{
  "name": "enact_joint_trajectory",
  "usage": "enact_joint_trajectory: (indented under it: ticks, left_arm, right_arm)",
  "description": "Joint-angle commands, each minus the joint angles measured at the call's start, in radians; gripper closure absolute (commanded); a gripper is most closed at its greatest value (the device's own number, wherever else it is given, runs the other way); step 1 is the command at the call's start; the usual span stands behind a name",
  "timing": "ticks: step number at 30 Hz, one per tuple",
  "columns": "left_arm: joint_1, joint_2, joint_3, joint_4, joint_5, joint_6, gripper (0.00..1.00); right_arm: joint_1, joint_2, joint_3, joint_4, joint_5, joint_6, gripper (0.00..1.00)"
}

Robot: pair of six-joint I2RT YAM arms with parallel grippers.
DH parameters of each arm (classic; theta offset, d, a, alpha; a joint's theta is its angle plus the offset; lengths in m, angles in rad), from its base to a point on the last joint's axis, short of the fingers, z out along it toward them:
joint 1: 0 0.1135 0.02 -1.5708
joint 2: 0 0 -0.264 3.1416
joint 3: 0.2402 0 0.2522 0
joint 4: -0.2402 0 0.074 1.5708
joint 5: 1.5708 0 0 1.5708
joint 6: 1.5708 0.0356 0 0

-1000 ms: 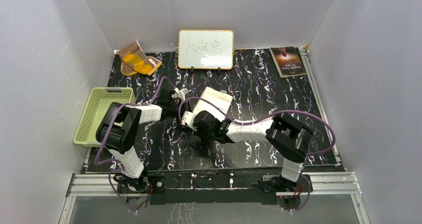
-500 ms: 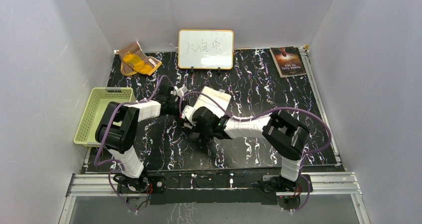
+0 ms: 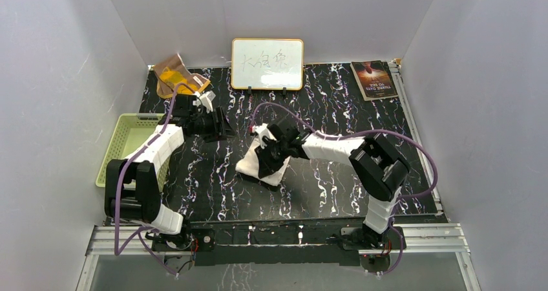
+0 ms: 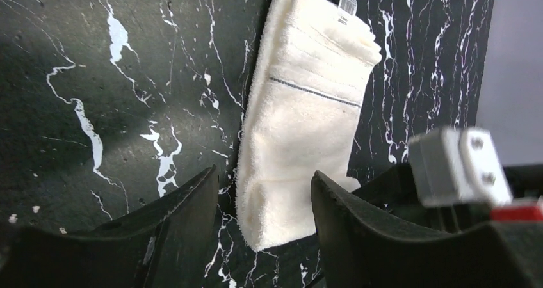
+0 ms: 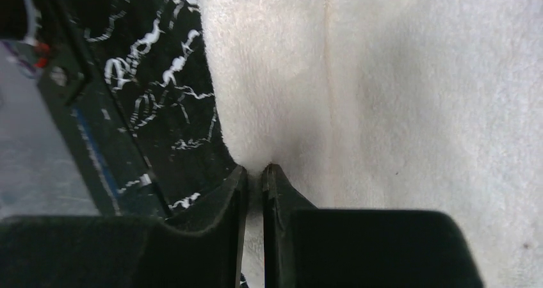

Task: Roll the towels
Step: Roll the towel at the center of the board.

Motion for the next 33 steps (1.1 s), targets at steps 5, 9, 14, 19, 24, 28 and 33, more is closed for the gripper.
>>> enact_joint_trajectory:
  ticks: [5, 9, 14, 19, 24, 28, 33]
  left_arm:
    - [-0.005, -0.041, -0.013, -0.036, 0.099, 0.013, 0.45]
    - [-0.005, -0.036, -0.023, -0.009, 0.155, 0.005, 0.45]
    - [-0.005, -0.028, -0.037, 0.021, 0.183, -0.009, 0.45]
    - [-0.005, -0.017, -0.045, 0.038, 0.207, -0.018, 0.45]
    - [-0.005, -0.017, -0.038, 0.048, 0.235, -0.035, 0.45]
    - [-0.010, -0.016, -0.052, 0.092, 0.275, -0.074, 0.45]
    - [-0.049, 0.001, -0.079, 0.180, 0.313, -0.135, 0.46]
  right_arm:
    - [-0.136, 0.075, 0.105, 0.053, -0.407, 0.225, 1.00]
    - [-0.176, 0.147, 0.162, 0.008, -0.460, 0.253, 1.00]
    - [-0.215, 0.203, 0.180, 0.053, -0.533, 0.316, 1.00]
    - [-0.257, 0.262, 0.168, 0.169, -0.614, 0.421, 1.00]
    - [-0.291, 0.301, 0.125, 0.302, -0.654, 0.527, 1.00]
    - [-0.316, 0.329, 0.106, 0.347, -0.648, 0.562, 1.00]
    - [-0.334, 0.374, 0.100, 0.358, -0.632, 0.571, 1.00]
